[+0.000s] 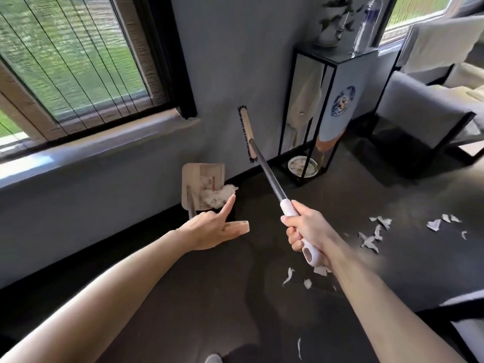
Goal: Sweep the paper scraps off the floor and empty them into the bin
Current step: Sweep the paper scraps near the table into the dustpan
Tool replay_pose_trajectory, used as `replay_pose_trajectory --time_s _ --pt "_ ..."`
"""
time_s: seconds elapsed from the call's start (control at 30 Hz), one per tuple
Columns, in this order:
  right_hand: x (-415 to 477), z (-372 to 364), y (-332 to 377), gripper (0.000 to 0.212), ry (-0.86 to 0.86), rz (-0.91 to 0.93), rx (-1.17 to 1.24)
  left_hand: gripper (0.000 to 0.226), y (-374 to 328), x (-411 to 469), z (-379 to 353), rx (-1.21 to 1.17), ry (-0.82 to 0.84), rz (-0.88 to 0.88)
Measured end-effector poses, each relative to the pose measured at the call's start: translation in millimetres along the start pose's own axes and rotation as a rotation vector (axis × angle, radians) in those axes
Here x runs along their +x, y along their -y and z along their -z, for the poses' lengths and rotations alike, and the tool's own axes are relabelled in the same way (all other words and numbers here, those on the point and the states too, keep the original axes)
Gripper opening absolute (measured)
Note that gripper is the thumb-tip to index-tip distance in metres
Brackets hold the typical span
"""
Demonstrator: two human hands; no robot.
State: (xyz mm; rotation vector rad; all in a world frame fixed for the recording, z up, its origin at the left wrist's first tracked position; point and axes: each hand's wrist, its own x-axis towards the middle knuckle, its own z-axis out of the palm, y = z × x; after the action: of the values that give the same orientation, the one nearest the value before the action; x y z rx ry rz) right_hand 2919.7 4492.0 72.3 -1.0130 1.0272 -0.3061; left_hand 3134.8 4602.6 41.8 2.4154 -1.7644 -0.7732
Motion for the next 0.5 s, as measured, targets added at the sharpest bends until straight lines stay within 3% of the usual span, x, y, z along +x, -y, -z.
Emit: replay_pose_trajectory --time_s 0.17,0.37,0.5 --pt "-3.8 4.3 -11.0 0.063 0.017 0.002 0.017 0.09 -9.5 -0.1 -24.2 0.249 -0.032 0.028" --pt "-8.0 -2.3 -24.1 0.066 0.027 -0.003 0.036 0.083 -4.3 4.1 -14.6 0.535 -0.328 -0.177" --pt "-11.7 1.0 -30.6 0.064 0.041 0.005 0.003 0.085 0.4 3.8 5.4 0.561 -0.374 -0.11"
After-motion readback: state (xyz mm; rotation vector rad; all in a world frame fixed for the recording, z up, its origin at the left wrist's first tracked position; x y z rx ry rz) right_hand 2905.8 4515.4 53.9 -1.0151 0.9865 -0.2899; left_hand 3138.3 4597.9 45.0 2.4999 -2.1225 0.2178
